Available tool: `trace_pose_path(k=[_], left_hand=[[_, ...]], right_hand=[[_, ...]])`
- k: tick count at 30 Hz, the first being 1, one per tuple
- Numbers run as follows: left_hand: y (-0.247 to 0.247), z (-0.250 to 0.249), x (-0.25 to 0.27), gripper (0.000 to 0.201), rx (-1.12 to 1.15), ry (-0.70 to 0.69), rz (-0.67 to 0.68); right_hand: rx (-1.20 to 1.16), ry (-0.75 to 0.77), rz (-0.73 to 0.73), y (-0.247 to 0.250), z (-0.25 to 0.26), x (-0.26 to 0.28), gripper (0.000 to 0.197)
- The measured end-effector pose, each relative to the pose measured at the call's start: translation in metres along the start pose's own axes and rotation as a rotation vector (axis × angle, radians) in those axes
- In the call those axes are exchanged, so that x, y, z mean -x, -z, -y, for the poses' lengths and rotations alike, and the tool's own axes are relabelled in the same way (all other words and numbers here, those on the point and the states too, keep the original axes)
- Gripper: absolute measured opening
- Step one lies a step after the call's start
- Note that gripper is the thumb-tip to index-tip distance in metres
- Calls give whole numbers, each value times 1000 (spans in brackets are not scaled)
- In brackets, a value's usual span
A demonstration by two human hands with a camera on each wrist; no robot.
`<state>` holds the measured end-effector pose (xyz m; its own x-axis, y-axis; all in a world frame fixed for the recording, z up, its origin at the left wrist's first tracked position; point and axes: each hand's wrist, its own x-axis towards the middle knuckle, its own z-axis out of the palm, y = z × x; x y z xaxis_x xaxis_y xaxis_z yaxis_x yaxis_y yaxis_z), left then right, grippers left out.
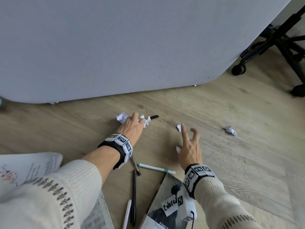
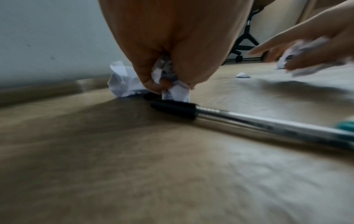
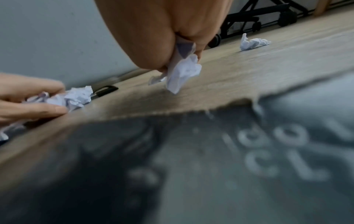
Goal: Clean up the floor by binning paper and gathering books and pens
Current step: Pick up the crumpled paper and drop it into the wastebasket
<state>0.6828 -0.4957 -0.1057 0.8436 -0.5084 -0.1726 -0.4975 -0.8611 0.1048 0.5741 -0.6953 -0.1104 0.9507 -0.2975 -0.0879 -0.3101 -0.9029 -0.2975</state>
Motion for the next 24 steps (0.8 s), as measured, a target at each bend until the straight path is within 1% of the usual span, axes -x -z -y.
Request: trace_pose_path(k=[2, 4, 6, 8, 10, 12, 15, 17, 18, 19, 21, 22, 23, 24], left_hand=[[-1, -1, 7, 32, 33, -33, 1], [0, 0, 8, 29, 66, -35, 19], [5, 3, 8, 25, 123, 12, 50], [12, 5, 10, 21, 195, 70, 58], [24, 5, 15, 13, 253, 107, 40], [32, 5, 19, 6, 315, 133, 4], [44, 2, 18, 5, 399, 150, -69], [44, 1, 14, 12, 447, 94, -77], [42, -2, 12, 17, 463, 27, -42], [36, -4, 11, 21, 458, -58, 35], [18, -8, 5, 26, 405, -228, 241], [7, -8, 0, 34, 381, -292, 306], [-4, -3, 2, 41, 369, -328, 324], [-15, 2, 3, 39, 369, -346, 296]], right_hand=[[90, 44, 110, -2, 2, -2, 92], [169, 93, 188, 1, 6, -3, 84], [193, 113, 204, 5, 8, -2, 76], [162, 104, 186, 10, 6, 4, 67], [141, 99, 200, 19, 1, 10, 49], [145, 54, 222, 27, -9, 15, 31], [97, -135, 205, 47, -29, 20, 19], [50, -260, 155, 62, -45, 20, 18], [13, -315, 124, 68, -54, 18, 19], [-36, -364, 86, 74, -62, 15, 20], [-116, -454, -1, 83, -79, 9, 22], [-130, -496, -39, 86, -89, 7, 21], [-151, -532, -58, 87, -93, 9, 21], [-149, -568, -57, 88, -96, 10, 22]])
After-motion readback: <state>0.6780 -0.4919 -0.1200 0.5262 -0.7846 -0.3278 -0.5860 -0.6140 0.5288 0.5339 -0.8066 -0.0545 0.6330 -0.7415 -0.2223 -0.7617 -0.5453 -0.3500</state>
